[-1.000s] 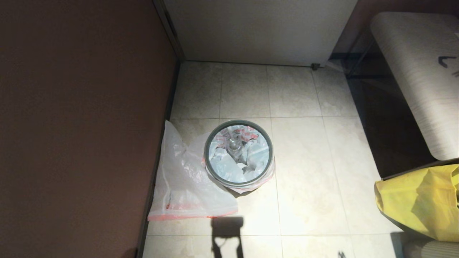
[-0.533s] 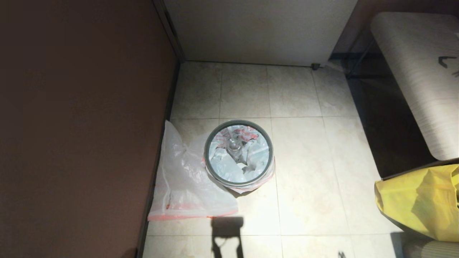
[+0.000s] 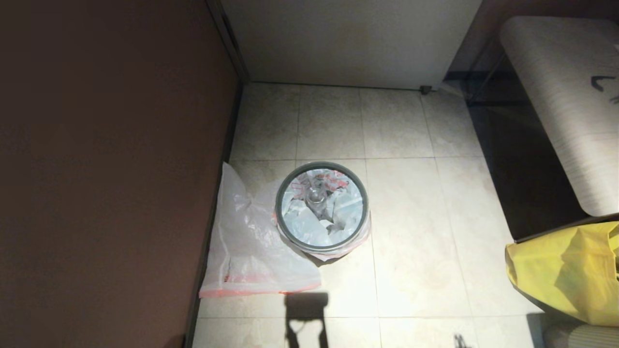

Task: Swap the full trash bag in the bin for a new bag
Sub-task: Place the trash can ring on the floor

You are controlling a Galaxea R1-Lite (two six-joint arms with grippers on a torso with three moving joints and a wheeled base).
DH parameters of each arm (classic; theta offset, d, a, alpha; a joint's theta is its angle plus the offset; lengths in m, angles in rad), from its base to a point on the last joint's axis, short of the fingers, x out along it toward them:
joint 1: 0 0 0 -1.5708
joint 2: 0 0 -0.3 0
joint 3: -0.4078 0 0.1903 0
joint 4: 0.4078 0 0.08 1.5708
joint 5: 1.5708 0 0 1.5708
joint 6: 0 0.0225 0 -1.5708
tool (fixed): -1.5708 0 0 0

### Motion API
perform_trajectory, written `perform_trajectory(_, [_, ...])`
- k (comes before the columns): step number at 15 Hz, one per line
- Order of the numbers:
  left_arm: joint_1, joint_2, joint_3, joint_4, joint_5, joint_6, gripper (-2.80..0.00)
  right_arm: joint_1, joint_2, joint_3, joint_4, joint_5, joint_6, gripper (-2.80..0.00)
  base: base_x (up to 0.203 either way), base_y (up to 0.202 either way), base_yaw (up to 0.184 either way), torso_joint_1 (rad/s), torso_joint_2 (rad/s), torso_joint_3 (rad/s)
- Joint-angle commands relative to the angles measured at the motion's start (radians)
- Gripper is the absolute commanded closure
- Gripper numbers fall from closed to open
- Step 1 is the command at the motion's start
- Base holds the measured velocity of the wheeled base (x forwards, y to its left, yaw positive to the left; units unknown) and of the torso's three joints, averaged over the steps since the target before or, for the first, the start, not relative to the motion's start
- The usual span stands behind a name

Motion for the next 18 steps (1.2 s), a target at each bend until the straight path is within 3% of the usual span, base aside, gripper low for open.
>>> perform_trajectory(1, [0.0, 0.0, 0.0, 0.0, 0.0, 0.0, 0.0, 0.002, 0.147, -0.119, 0.01, 0.003, -0.025, 0.0, 0.0, 0.0, 0.0, 0.0, 0.0, 0.0])
perform_trajectory(5, [0.0, 0.0, 0.0, 0.0, 0.0, 0.0, 0.0, 0.002, 0.401, -0.31, 0.015, 0.012, -0.121, 0.0, 0.0, 0.0, 0.0, 0.0, 0.0, 0.0])
perform_trajectory(9, [0.0, 0.0, 0.0, 0.0, 0.0, 0.0, 0.0, 0.009, 0.757, -0.539, 0.014, -0.002, -0.144, 0.0, 0.0, 0.0, 0.0, 0.0, 0.0, 0.0])
perform_trajectory(15, [0.0, 0.0, 0.0, 0.0, 0.0, 0.0, 0.0, 0.2, 1.332, -1.052, 0.018, -0.185, -0.15, 0.0, 0.0, 0.0, 0.0, 0.0, 0.0, 0.0])
perform_trajectory(18, [0.0, 0.0, 0.0, 0.0, 0.0, 0.0, 0.0, 0.26, 1.576, -1.259, 0.033, -0.239, -0.104, 0.0, 0.0, 0.0, 0.0, 0.0, 0.0, 0.0])
